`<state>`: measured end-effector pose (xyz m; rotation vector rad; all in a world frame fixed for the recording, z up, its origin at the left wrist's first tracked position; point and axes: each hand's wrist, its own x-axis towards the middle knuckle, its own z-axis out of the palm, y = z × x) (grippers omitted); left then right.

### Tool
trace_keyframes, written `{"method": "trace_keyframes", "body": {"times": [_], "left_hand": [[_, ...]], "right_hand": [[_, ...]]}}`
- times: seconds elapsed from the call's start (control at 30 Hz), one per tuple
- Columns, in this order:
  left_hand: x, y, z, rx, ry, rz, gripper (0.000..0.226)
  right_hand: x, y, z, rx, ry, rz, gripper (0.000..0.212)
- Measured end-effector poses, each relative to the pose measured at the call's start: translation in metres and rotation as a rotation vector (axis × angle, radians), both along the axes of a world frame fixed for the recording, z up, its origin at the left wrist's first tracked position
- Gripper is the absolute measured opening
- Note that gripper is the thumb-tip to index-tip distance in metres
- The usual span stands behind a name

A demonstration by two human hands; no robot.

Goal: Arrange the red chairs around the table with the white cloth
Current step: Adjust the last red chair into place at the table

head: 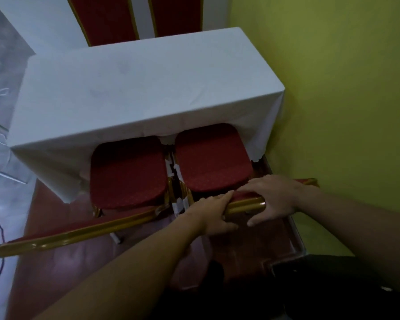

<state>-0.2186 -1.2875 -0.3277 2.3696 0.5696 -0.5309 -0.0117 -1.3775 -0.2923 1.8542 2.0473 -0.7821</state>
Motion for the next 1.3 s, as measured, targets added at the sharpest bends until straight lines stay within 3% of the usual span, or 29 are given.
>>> {"method": "trace_keyframes", "body": {"times": [0.13,0.3,0.53,1.3], "left_hand": [[0.021,-0.006,-0.004,0.026,-0.025,0.069,0.075],[0.024,-0.007,-0.002,-0.037,0.004,0.098,0.072],[0.027,-0.005,0.012,-0.084,0.017,0.103,0.072],[0.023,0.017,0.020,-0.135,0.118,0.092,0.074]], "right_hand": [[0.037,-0.027,-0.002,0.023,0.051,-0.055,0.085],[0.049,-0.033,-0.012,0.100,0.040,-0.109,0.064],[0.050,-0.024,-0.015,0.076,-0.056,-0.114,0.058],[0.047,-0.009,-0.008,0.032,-0.070,-0.176,0.058]]}}
